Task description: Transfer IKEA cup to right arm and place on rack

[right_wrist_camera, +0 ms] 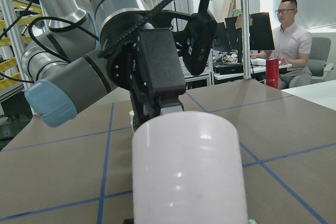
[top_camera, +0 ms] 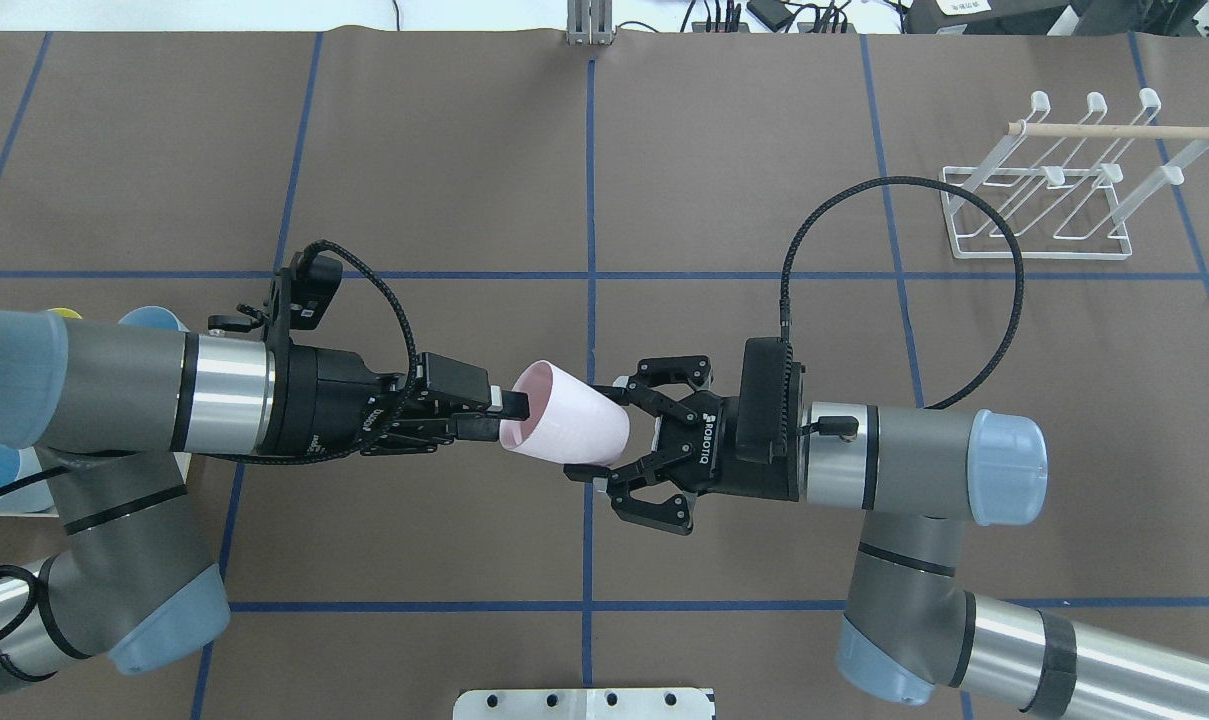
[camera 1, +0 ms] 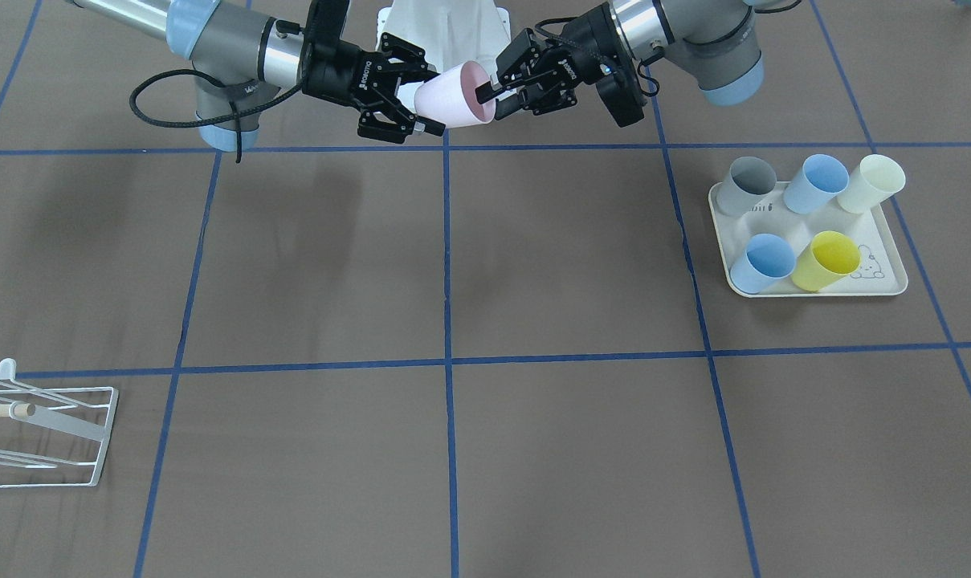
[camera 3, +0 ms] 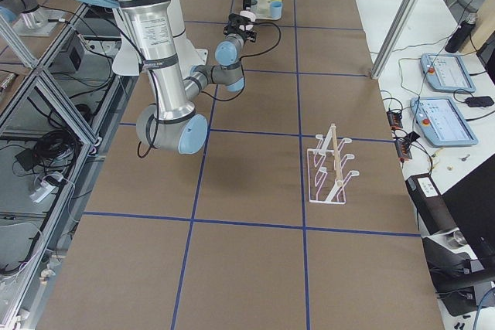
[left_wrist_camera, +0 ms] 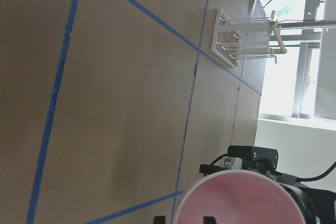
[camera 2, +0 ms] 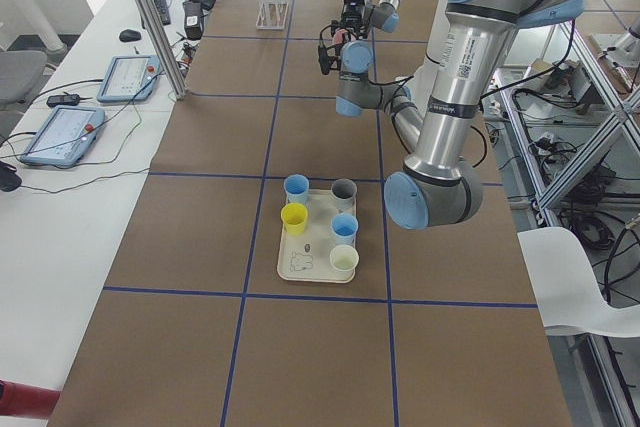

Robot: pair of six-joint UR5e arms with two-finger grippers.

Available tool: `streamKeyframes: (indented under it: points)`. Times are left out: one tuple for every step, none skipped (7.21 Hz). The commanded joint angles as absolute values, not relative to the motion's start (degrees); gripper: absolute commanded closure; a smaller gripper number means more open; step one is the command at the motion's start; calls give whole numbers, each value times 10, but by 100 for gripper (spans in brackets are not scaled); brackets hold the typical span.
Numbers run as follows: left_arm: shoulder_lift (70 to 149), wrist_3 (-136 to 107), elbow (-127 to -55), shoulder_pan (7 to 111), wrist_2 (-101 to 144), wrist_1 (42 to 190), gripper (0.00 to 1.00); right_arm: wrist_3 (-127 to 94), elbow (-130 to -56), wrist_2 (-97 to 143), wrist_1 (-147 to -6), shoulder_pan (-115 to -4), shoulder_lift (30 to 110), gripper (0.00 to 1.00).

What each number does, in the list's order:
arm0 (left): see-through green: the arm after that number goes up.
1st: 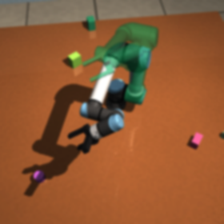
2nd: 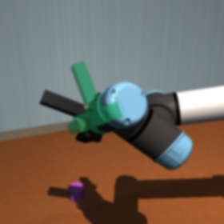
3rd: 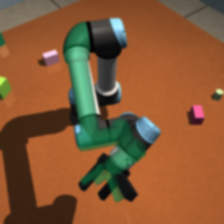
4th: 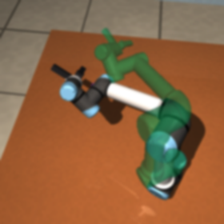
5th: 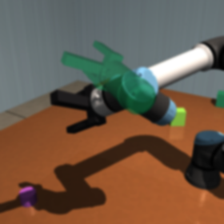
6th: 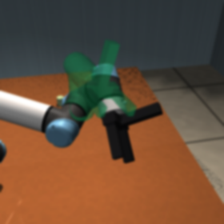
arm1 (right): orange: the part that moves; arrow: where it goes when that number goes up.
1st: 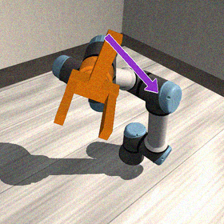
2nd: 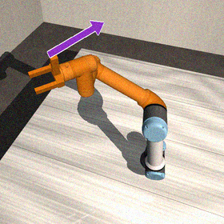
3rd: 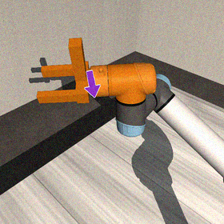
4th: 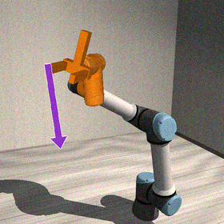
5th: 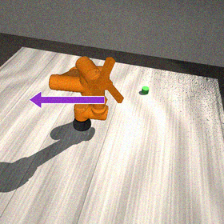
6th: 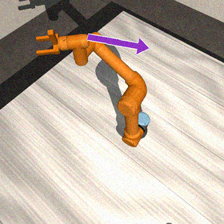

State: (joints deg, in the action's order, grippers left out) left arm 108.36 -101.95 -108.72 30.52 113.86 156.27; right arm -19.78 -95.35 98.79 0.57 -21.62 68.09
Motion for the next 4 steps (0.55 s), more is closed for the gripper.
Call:
streamKeyframes:
  points:
    - [1069, -987, -1082, 375, 1205, 1542, 0, -197, -954, 989, -27, -230, 689, 82]
    - [1039, -940, -1092, 413, 1237, 1516, 0, -196, -963, 1007, -84, -256, 690, 86]
    - [986, -881, -1101, 429, 1240, 1515, 0, -194, -975, 1056, -148, -304, 690, 87]
    - [939, -815, -1105, 458, 1253, 1514, 0, -190, -984, 1129, -215, -367, 688, 89]
